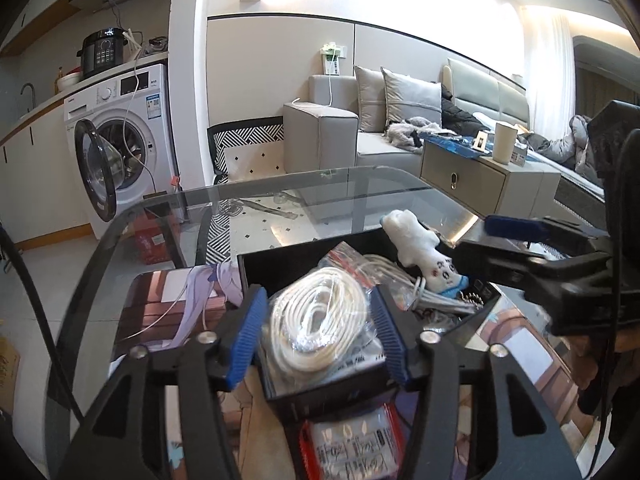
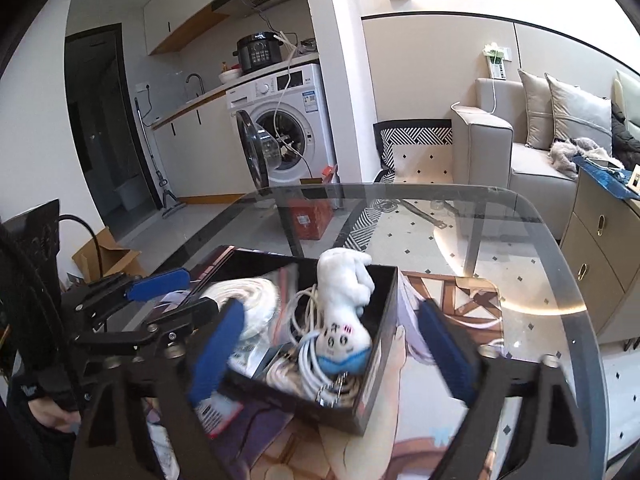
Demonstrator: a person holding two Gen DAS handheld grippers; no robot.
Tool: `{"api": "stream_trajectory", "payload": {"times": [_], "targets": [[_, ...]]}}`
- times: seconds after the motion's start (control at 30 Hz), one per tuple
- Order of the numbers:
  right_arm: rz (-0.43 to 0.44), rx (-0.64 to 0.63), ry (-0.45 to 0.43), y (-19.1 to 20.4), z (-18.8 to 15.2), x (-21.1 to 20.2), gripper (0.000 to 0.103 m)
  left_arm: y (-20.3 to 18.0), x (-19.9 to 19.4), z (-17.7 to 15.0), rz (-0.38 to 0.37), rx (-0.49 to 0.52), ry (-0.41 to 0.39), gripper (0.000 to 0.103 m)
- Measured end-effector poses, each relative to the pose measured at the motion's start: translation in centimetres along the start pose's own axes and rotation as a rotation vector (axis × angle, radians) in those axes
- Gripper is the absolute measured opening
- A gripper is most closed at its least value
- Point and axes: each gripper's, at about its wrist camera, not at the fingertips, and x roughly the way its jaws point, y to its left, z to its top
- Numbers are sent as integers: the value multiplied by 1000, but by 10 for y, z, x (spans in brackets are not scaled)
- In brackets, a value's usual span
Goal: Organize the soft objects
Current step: 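Open both grippers to release the rope bag and doll into the box, then move the left gripper down to the silver foil packet on the cloth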
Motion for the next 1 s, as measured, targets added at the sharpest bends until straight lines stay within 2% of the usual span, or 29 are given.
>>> {"api": "stream_trajectory", "payload": {"times": [0.03, 0.1, 0.17, 0.5, 1.0], "targets": [[1, -1, 2, 1, -2, -4, 100, 0, -4, -1, 6, -2, 2, 86], [-4, -10, 5, 3, -7, -12, 102, 2, -12, -4, 18, -15, -13, 103], [-9, -13, 5, 5, -10, -20, 102, 5, -22, -8, 11, -29, -27, 103], [5, 7, -2, 4, -31, -45, 102, 13, -53, -31, 30, -39, 6, 103], [13, -25, 58, 17, -56, -48, 102, 18, -67, -64, 59, -46, 61, 103]]}}
